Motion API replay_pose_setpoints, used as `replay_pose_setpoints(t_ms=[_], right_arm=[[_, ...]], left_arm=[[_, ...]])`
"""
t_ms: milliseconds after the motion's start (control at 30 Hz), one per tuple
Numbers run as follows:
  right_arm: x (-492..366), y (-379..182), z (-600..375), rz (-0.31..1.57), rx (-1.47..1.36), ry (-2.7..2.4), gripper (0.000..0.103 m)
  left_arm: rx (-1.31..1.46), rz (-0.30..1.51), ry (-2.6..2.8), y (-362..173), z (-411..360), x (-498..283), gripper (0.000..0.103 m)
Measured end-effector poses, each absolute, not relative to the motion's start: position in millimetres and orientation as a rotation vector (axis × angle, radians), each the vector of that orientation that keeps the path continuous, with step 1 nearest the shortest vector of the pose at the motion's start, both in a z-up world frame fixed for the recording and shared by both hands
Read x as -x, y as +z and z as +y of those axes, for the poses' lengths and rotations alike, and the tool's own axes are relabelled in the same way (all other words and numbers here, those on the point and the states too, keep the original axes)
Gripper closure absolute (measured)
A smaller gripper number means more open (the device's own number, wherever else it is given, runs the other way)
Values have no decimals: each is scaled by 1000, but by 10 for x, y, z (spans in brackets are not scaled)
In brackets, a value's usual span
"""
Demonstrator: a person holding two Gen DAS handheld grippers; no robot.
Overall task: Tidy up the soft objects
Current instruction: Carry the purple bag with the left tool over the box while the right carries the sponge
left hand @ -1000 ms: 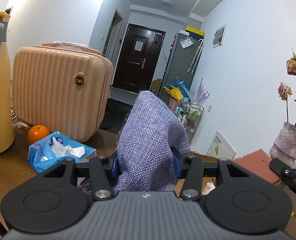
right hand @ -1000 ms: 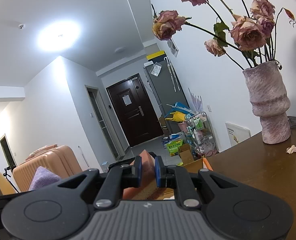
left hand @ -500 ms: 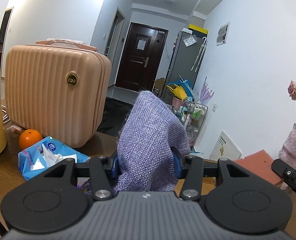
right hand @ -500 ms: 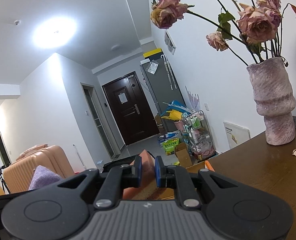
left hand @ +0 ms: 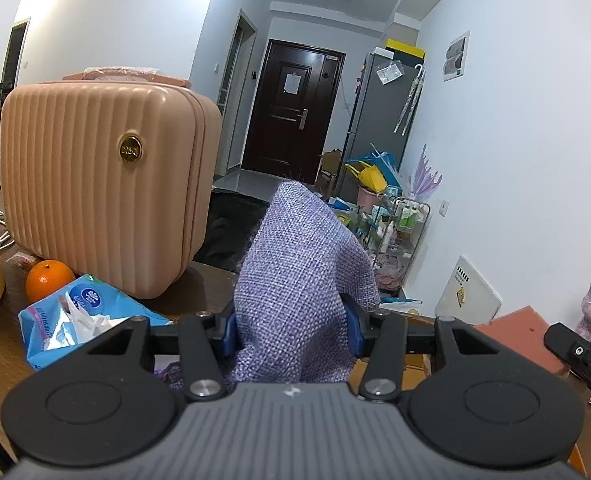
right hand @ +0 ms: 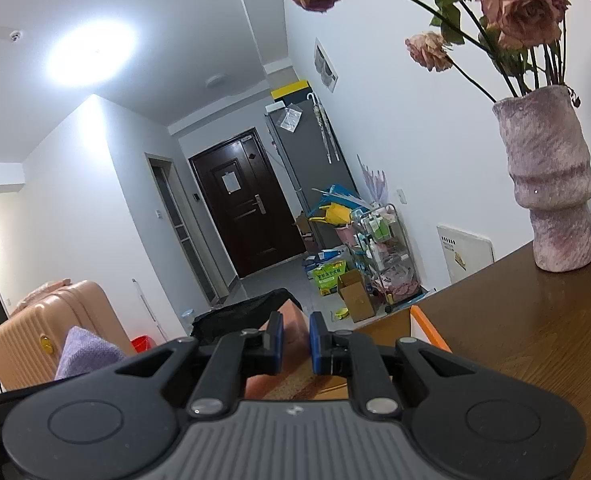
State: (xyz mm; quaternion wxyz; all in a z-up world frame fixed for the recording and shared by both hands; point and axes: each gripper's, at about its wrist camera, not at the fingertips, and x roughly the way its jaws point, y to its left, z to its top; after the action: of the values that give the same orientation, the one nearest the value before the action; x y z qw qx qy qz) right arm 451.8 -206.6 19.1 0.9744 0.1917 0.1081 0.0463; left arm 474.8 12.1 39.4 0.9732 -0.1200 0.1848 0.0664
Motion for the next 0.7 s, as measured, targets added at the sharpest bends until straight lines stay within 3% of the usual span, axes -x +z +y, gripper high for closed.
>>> replay_pose_setpoints(t_ms=[700], right_arm=[[-4754,-127,-2042,320,-388,50,90]], left_arm=[[158,433,112,118,-30,-4885,53]])
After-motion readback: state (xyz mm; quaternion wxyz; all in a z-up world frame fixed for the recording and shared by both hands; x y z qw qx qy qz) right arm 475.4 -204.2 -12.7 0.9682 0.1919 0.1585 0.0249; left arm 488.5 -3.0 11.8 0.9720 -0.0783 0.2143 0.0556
